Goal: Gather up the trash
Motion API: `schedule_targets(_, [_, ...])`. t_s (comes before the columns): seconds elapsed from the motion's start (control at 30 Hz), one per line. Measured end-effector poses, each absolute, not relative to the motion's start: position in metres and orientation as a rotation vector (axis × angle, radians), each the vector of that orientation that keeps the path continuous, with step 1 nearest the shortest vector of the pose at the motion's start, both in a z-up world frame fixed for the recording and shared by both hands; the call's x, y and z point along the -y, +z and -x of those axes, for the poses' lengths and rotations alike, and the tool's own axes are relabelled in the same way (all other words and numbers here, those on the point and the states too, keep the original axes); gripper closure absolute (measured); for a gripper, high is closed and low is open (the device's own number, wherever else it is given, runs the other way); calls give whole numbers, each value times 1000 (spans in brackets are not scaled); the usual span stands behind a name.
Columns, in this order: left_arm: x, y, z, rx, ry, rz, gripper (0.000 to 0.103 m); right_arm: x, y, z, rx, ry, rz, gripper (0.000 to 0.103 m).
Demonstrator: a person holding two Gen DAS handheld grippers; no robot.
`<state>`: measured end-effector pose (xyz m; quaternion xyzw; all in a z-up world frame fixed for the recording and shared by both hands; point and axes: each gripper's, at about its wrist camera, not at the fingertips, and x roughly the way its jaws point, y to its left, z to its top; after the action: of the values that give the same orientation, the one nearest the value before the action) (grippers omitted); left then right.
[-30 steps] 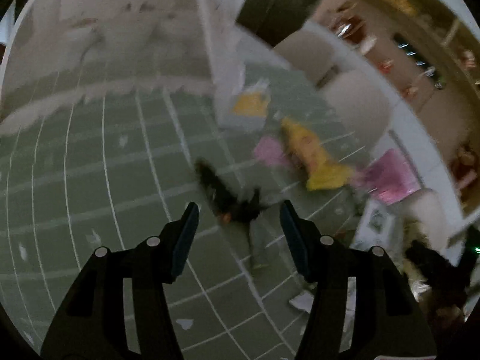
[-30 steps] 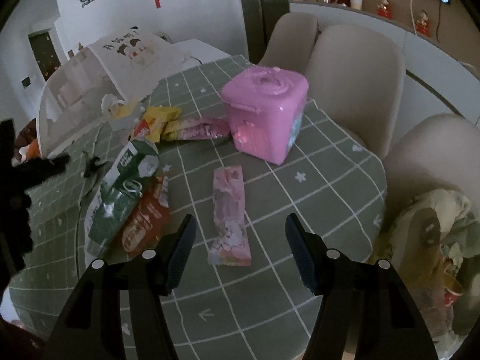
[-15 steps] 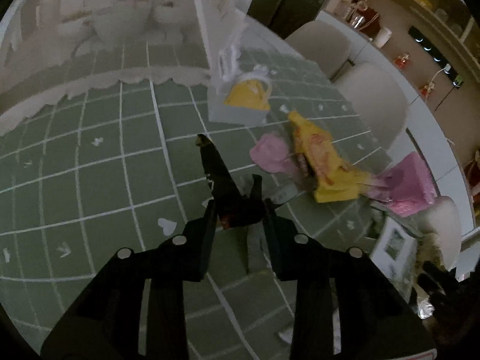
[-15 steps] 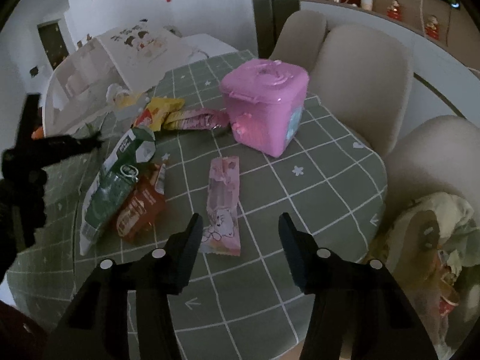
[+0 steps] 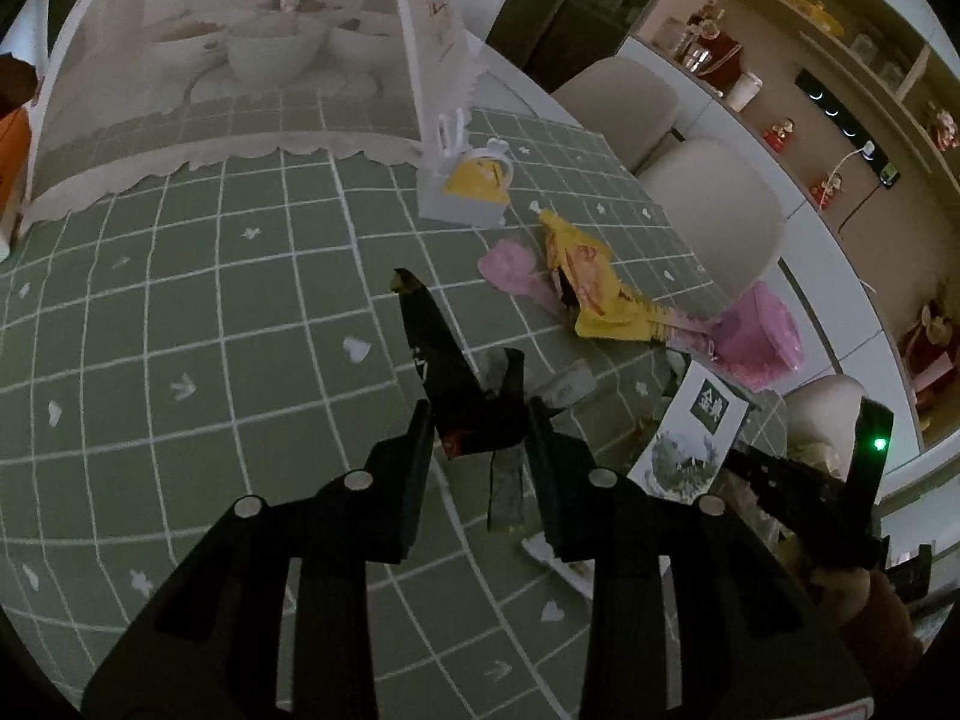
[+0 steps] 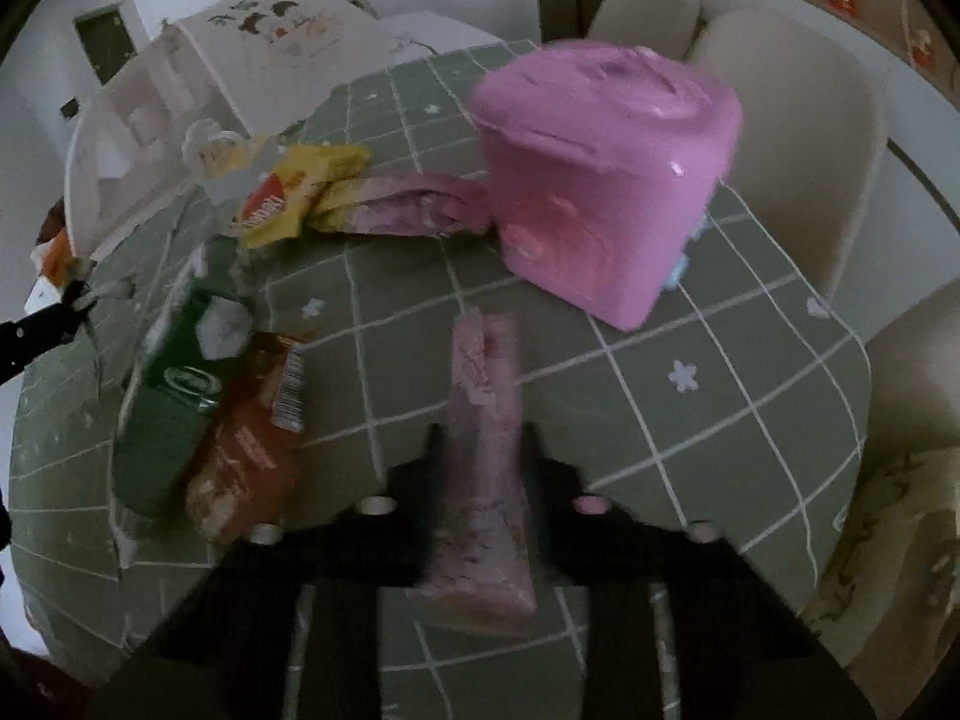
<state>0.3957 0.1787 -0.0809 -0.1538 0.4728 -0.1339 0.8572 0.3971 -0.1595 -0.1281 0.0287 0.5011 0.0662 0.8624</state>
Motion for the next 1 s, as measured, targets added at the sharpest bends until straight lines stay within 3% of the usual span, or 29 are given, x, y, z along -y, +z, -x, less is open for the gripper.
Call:
schedule_targets(0.53, [-149, -5, -337, -813, -383, 298, 73, 156, 4, -294, -763, 134, -28, 87])
schedule_targets(1.0, [-31, 17, -307, -790, -565, 278, 73, 231, 41, -219, -694, 33, 4, 87])
